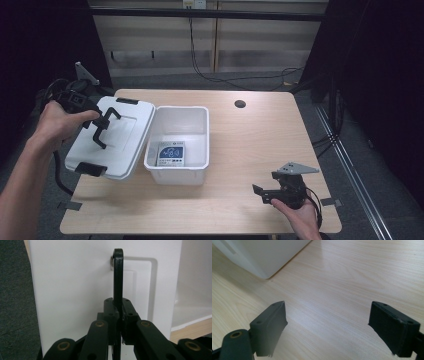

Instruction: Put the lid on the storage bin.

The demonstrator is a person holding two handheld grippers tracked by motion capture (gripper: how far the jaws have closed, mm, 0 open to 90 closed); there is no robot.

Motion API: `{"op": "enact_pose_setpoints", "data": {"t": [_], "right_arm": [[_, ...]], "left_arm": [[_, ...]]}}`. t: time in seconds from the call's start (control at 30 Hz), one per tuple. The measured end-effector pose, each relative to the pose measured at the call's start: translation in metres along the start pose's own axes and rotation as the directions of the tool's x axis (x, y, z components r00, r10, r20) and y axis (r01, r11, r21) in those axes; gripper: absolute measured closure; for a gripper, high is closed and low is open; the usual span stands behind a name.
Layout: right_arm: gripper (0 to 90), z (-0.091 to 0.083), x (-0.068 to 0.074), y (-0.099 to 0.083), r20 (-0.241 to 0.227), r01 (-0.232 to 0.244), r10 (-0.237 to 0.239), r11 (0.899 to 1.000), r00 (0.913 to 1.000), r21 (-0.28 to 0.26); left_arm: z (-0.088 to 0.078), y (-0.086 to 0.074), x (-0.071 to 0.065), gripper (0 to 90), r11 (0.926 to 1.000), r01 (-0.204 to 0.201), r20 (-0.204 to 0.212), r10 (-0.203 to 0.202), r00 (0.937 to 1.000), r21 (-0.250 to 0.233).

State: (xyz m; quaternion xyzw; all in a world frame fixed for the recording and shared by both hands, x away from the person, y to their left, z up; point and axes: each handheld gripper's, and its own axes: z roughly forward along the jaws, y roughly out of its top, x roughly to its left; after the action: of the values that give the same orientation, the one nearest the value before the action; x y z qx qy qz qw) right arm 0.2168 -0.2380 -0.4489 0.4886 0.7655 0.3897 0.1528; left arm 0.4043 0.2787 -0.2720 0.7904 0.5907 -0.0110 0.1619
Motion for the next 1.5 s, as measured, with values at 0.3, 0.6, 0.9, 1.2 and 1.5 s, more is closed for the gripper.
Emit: {"op": "enact_pose_setpoints", "data": {"t": [0.3,0.6,0.9,1.2,1.5], "right_arm": [[13.9,0.0,0.0,0.0,-0.002,-0.002,0.002,1.0,1.0,0.001],[13.9,0.0,0.0,0.0,-0.003,-0.001,0.001,1.0,1.0,0.001],[13.9,0.0,0.0,0.0,-0.003,-0.002,0.002,1.0,1.0,0.003],[13.9,0.001,0.0,0.0,-0.004,-0.001,0.001,1.0,1.0,0.009],[13.9,0.001,0.0,0.0,-0.005,-0.003,0.003,1.0,1.0,0.01]], "left_arm": [[0.003,0.007,-0.02,85.0,0.9989,-0.044,0.007,0.044,0.999,0.013],[0.005,0.013,-0.04,84.9,0.9976,-0.069,0.019,0.068,0.9975,0.011],[0.013,0.019,-0.052,85.0,0.9971,-0.074,0.03,0.073,0.9969,0.021],[0.015,0.024,-0.066,85.0,0.9947,-0.1,0.033,0.099,0.9946,0.026],[0.019,0.03,-0.08,85.0,0.994,-0.105,0.041,0.104,0.9937,0.029]]}}
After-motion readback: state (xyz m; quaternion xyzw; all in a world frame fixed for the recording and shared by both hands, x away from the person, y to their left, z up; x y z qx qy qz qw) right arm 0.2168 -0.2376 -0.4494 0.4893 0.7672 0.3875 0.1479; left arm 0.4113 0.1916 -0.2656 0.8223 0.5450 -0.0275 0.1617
